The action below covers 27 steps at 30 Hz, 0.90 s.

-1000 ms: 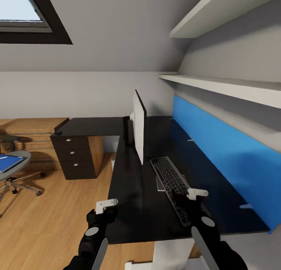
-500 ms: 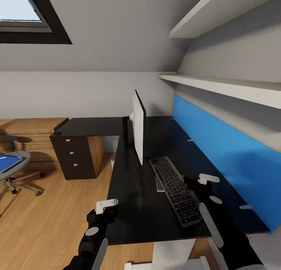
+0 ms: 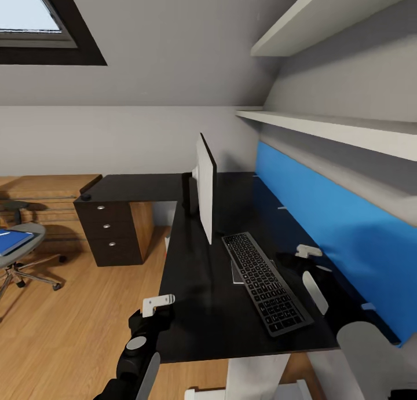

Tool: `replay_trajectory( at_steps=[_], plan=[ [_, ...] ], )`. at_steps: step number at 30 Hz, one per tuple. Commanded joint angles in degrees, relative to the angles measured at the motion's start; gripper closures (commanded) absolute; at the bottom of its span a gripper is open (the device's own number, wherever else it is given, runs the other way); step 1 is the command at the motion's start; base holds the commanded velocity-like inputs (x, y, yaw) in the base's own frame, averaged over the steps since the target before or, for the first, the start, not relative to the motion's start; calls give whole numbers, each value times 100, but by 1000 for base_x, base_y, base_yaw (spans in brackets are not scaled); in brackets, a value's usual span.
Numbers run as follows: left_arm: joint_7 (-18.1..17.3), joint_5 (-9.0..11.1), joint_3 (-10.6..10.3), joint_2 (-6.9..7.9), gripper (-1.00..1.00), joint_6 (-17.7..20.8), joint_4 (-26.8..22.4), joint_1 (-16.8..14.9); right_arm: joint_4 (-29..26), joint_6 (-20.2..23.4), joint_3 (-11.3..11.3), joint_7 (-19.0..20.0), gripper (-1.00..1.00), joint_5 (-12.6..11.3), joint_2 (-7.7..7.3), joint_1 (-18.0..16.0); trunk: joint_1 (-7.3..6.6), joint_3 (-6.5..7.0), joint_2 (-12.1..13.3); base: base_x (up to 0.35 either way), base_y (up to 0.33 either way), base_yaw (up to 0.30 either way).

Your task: In the bedroom, organize the workspace by keeping the computer under the desk, ensuring the monitor is on the desk, placing the keyboard on the desk next to the monitor, placing the mouse on the desk next to the keyboard, moving the folder from the swivel chair onto the desk next to the mouse, stacking the notebook on top of the folder with the pen on top of the notebook, and positioning the swivel chair next to the desk.

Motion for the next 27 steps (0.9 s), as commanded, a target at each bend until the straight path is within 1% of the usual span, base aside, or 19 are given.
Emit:
replay_trajectory(
  at_steps=[1,7,11,20,24,27],
  plan=[
    [56,56,-10,1,-100,15,-6,-4,-3,14,24,71,-100,-69,-9,4,0,-6,-4,0,0,0],
    [58,56,-12,1,-100,15,-21,-4,0,-1,36,179,-100,-110,29,172,0,-6,-4,7,0,0],
    [58,56,-10,1,-100,11,-65,-4,0,-7,42,184,-100,-113,40,219,0,-6,-4,232,0,0],
    [58,56,-10,1,-100,15,-92,-4,0,-17,49,186,-100,-86,49,277,0,-6,-4,302,0,0],
    [58,56,-10,1,-100,15,-200,-4,14,-12,55,182,-100,-86,54,279,0,-6,-4,115,0,0],
    [58,56,-10,1,-100,27,-416,-4,87,-10,72,183,-100,-83,58,280,0,-6,-4,32,0,0]
  ],
)
